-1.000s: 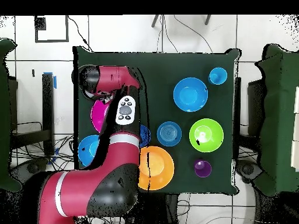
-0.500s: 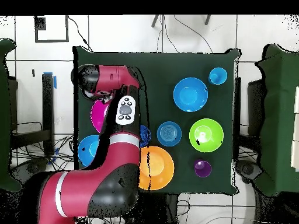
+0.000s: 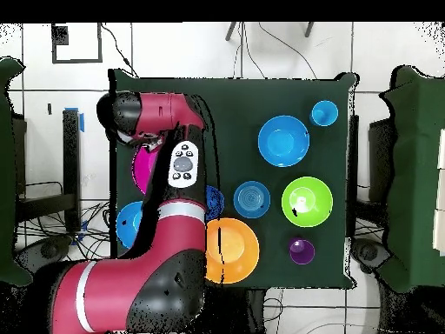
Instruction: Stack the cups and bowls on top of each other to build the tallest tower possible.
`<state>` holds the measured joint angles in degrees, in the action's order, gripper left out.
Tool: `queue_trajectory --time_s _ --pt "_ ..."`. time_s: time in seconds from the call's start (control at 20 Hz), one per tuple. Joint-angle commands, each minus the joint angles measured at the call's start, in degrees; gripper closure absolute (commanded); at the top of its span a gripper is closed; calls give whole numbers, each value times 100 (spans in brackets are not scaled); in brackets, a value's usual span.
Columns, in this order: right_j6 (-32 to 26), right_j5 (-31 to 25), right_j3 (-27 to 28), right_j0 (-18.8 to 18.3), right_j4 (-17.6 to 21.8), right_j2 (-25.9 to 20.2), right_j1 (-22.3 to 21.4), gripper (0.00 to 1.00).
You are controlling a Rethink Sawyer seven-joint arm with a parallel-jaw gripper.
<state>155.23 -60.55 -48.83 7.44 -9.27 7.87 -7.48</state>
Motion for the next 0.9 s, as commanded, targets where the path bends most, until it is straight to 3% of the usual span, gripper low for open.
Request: queue_trajectory --time_s 0.05,0.55,0.9 --pt "-1008 -406 -378 138 225 -712 -343 100" --pt "-1227 -440 -465 1 113 -1077 -546 100" --pt "-1751 137 -702 -229 92 -1599 -582 100"
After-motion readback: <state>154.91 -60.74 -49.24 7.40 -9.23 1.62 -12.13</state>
